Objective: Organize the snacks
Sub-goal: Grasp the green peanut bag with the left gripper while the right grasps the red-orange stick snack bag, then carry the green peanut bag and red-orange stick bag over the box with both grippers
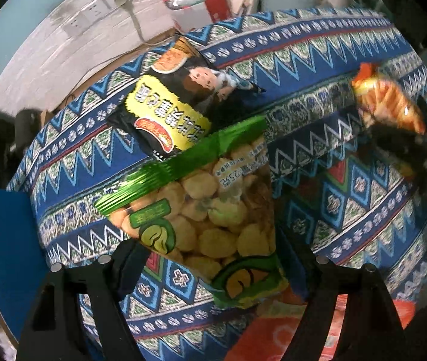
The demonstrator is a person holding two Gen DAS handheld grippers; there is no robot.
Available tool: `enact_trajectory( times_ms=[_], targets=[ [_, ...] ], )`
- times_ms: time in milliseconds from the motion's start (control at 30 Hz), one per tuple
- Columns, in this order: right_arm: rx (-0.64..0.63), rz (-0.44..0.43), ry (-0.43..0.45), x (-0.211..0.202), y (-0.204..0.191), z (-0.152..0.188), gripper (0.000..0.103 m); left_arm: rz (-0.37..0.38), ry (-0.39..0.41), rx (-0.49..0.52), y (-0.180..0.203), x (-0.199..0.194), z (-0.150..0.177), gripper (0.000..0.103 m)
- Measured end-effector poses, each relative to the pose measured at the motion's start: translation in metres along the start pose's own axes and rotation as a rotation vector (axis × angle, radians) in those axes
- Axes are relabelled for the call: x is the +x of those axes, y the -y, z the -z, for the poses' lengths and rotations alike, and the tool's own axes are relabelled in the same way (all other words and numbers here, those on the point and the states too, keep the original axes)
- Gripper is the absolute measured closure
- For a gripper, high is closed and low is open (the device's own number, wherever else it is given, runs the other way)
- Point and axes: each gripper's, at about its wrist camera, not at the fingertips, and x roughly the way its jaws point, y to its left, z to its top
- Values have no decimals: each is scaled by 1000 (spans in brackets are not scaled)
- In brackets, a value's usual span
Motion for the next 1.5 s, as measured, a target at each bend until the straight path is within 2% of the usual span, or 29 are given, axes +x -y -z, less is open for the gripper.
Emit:
enact_trajectory(
  times_ms=[33, 133, 200, 267, 400, 600, 900, 1500],
  targets=[
    [1, -2, 0, -1, 0, 2, 60, -2, 5, 13, 0, 1, 1, 30],
    [5, -7, -1, -1, 1, 1, 60, 40, 26, 16, -3, 0, 6, 63],
    [3, -8, -1, 0, 1, 0, 60, 52, 31, 20, -6, -2, 12, 71],
    [-2, -10, 4, -1, -1, -2, 60, 23, 53, 29, -10, -7, 15, 72],
    [-17, -16, 18, -5, -9, -4, 60, 20, 82, 28, -20, -18, 19, 74],
    [-41, -24, 37, -14, -22, -3, 60, -31, 132, 38, -33, -42, 30, 74],
    [-78, -37, 71, -32, -46, -8, 60, -72, 183, -13, -74, -56, 45, 74],
    [-223, -96, 139, -69, -136, -20, 60, -103, 267, -99, -135, -103, 84, 74]
  ],
)
